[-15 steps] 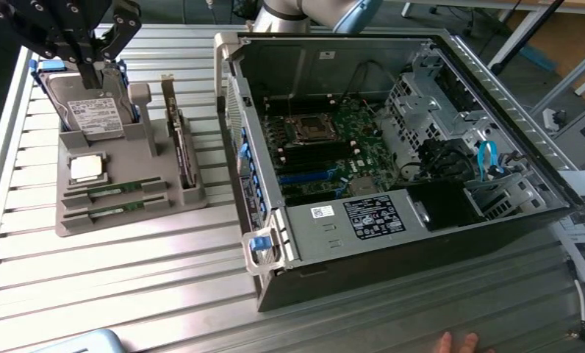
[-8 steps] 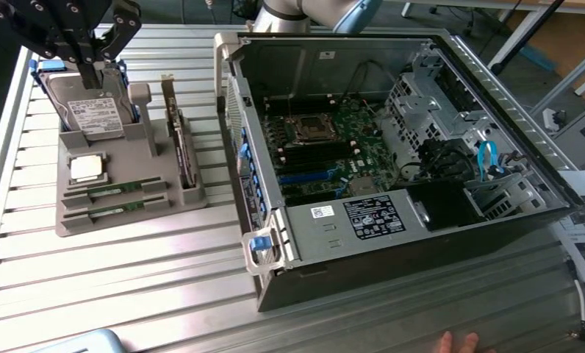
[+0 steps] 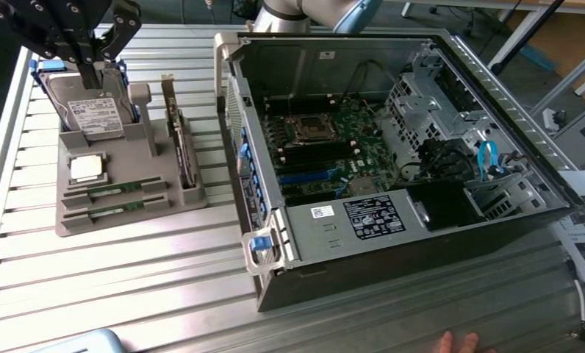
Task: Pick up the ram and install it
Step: 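Pick up the ram and move it above insertion slot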
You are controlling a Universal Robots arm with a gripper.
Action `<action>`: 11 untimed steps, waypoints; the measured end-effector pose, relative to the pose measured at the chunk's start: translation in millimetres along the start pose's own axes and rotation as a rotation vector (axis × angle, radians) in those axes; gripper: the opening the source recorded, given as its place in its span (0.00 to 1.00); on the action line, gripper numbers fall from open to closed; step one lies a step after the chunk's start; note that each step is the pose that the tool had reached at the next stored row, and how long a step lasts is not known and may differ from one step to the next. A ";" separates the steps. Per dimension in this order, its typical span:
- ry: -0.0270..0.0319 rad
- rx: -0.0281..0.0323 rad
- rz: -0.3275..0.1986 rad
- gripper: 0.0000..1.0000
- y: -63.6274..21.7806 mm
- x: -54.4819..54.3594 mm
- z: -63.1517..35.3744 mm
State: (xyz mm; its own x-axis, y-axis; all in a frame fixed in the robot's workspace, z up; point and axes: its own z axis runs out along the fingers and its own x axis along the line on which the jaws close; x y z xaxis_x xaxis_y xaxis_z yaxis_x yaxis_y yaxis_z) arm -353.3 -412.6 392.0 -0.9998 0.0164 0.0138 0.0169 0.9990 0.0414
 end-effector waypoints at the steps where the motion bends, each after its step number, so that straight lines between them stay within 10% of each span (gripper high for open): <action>1: 0.0000 0.0000 -0.004 0.11 0.0 0.0 0.1; 11: 0.0040 0.0012 -0.086 0.11 0.0 0.0 0.0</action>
State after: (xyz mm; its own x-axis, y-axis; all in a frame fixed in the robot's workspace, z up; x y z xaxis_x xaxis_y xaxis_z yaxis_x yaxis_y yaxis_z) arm -353.3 -412.6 392.0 -0.9975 -0.0695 0.0143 -0.0689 0.9968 0.0414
